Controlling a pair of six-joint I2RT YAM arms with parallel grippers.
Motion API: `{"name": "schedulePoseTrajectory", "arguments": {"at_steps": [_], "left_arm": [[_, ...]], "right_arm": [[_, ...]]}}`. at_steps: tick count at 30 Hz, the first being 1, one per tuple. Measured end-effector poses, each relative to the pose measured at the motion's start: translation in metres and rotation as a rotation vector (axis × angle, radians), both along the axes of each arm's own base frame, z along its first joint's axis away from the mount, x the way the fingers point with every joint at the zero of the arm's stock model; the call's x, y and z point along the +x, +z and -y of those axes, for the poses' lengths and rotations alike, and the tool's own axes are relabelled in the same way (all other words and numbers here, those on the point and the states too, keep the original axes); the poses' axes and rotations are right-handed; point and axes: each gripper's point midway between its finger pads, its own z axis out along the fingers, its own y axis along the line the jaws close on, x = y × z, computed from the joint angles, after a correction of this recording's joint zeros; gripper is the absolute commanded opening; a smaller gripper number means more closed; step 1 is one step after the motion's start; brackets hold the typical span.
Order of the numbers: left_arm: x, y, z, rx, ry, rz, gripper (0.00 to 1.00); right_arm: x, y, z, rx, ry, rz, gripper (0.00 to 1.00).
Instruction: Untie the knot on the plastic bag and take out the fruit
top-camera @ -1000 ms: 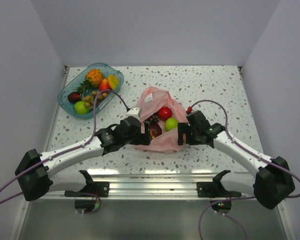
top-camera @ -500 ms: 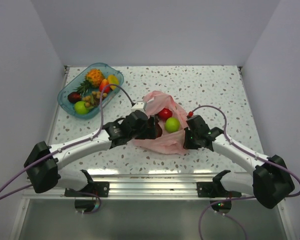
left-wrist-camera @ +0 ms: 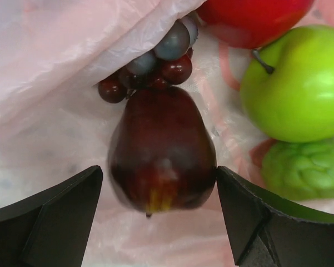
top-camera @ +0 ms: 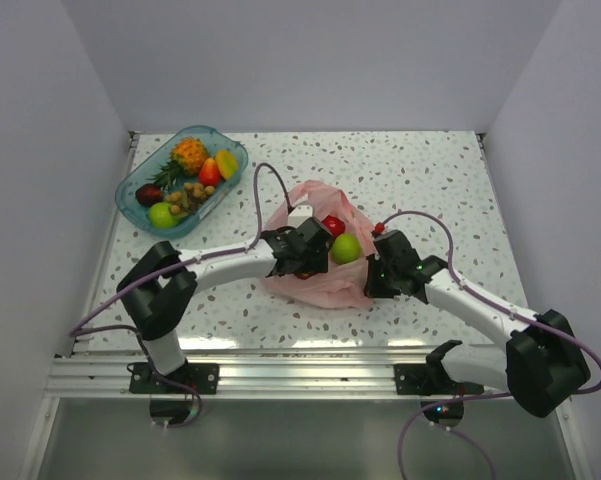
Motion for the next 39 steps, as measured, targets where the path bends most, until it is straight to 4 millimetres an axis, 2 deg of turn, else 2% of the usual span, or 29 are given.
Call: {"name": "schedulePoseTrajectory", "arguments": {"at_steps": [3, 6, 7, 10, 13, 16, 20, 22, 27, 30, 33, 36, 39], "left_arm": [[0.003, -0.018, 0.003, 0.039, -0.003, -0.023, 0.88], [0.005, -0.03, 0.008, 0.056, -0.013, -0.042, 0.83], [0.007, -0.032, 0.011, 0.058, -0.017, -0.044, 0.79], [0.012, -0.031, 0.017, 0.053, -0.03, -0.036, 0.58], [0.011, -0.031, 0.015, 0.065, -0.038, -0.037, 0.42], [0.009, -0.024, 0.011, 0.077, -0.046, -0.032, 0.39], [0.007, 0.007, 0.007, 0.054, -0.059, -0.001, 0.39], [0.009, 0.035, 0.01, 0.024, -0.069, 0.025, 0.39], [0.027, 0.121, 0.021, -0.126, -0.086, 0.128, 0.38], [0.048, 0.169, -0.002, -0.205, -0.043, 0.199, 0.38], [0.079, 0.201, -0.054, -0.233, 0.067, 0.27, 0.38], [0.111, 0.213, -0.114, -0.227, 0.194, 0.306, 0.39], [0.138, 0.204, -0.176, -0.185, 0.33, 0.307, 0.44]], "right_arm": [[-0.001, -0.001, -0.001, 0.007, 0.009, 0.001, 0.07], [-0.001, -0.002, -0.003, 0.013, 0.019, 0.003, 0.07], [-0.001, -0.002, -0.004, 0.017, 0.023, 0.004, 0.07], [0.0, -0.001, -0.005, 0.026, 0.03, 0.005, 0.07], [0.0, -0.001, -0.006, 0.029, 0.033, 0.006, 0.07], [0.0, -0.002, -0.007, 0.032, 0.037, 0.003, 0.07], [0.0, -0.005, -0.009, 0.034, 0.043, -0.01, 0.06], [0.0, -0.006, -0.009, 0.034, 0.044, -0.013, 0.06], [-0.001, -0.006, -0.009, 0.035, 0.044, -0.013, 0.06], [0.0, -0.005, -0.009, 0.035, 0.044, -0.012, 0.06], [0.0, -0.004, -0.009, 0.038, 0.044, -0.008, 0.06], [0.0, -0.002, -0.01, 0.043, 0.045, 0.001, 0.06], [0.001, 0.001, -0.01, 0.049, 0.045, 0.012, 0.06]]}}
